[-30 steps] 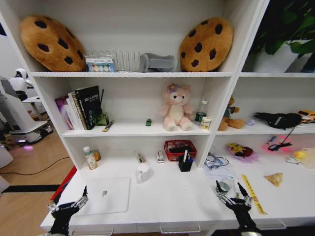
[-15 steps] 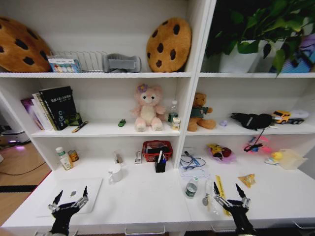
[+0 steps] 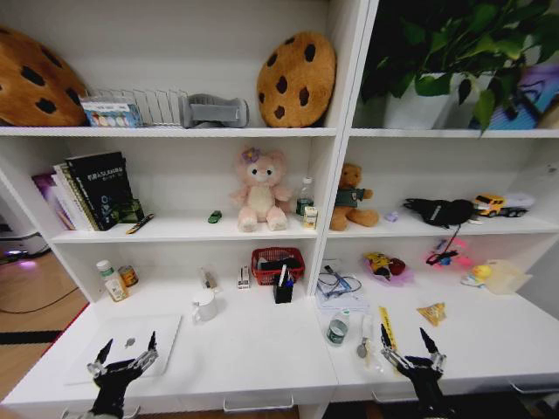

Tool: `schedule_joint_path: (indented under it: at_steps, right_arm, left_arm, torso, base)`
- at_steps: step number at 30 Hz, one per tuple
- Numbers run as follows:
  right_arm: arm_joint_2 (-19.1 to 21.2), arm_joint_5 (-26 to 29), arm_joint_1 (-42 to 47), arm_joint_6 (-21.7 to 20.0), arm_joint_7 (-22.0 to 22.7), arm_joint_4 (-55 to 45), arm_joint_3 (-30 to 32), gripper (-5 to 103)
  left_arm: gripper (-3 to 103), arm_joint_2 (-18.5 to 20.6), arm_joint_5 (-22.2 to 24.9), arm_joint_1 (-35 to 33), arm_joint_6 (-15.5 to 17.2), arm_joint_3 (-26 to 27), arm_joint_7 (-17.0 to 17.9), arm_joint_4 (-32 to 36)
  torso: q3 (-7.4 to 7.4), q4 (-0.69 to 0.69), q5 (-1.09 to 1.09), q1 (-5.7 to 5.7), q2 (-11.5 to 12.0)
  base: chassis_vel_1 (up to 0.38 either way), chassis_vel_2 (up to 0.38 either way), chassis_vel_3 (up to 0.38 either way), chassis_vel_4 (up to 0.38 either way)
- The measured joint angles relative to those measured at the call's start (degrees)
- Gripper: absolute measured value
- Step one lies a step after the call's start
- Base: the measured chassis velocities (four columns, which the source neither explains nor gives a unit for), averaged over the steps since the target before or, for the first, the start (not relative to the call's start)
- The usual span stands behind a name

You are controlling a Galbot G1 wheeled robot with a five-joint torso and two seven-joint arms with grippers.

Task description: Organize the objects on the table.

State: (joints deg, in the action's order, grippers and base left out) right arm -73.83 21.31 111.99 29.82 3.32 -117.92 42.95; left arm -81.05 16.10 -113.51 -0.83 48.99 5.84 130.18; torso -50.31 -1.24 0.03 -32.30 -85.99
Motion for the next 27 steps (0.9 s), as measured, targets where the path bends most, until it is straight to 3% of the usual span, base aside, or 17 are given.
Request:
schedule_joint_path:
  at_steps: [9,12,14,15,17,21,27]
  right_arm:
    - [1.6,0.3,-1.4,-1.8,-0.3,-0.4,-0.5,100]
    - [4.0,1.0,-2.5,-5.1,-2.5,-0.7,-0.8,100]
    - [8.0,3.4,-5.2,-10.0,-4.5,-0.4,-1.9,100]
    - [8.0,3.4,-5.2,-10.0,-4.5,-0.4,-1.9,100]
    - [12.4,5.8,-8.7,-15.9,-5.8,0.3,-3.8,100]
    - [16.3,6.1,-14.1,-19.1,-5.1,1.8,-8.8,100]
    - [18.5,6.2,-21.3,-21.5,-2.0,4.1,-15.1,100]
  left_arm:
    - [100,0.1,0.1,0.2,0.0,0.0,0.0,-0.5]
    - [100,0.1,0.1,0.2,0.0,-0.1,0.0,-0.6]
    - [100,0.0,0.1,0.3,-0.1,-0.2,0.0,-0.7]
    - [100,0.0,0.1,0.3,-0.1,-0.2,0.0,-0.7]
    - [100,-0.3,0.0,0.3,-0.3,-0.3,-0.1,-0.8]
    - [100,-0.9,-0.4,0.1,-0.7,-0.3,-0.2,-0.9]
    - [100,-1.2,-0.5,-0.2,-0.9,-0.1,-0.2,-0.9]
  torso:
    - [0.03,0.01,-0.04,0.06,0.0]
    - [0.02,-0.02,-0.03,0.05,0.0]
    - [-0.01,0.02,-0.04,-0.02,0.0]
    - [-0.01,0.02,-0.04,-0.02,0.0]
    - [-0.02,0.04,-0.04,-0.03,0.0]
    - [-0.02,0.03,-0.03,-0.04,0.0]
    - [0.00,0.01,-0.02,0.00,0.0]
  base:
    - [0.132,-0.141,-0.130,0.156]
    - [0.004,-0.001,-0.024,-0.006]
    - [-0.026,0.026,0.025,-0.024]
    - [-0.052,0.051,0.049,-0.047]
    - [-0.044,0.051,0.052,-0.049]
    - [-0.007,0.012,0.014,-0.012]
    - [0.000,0.000,0.000,0.000]
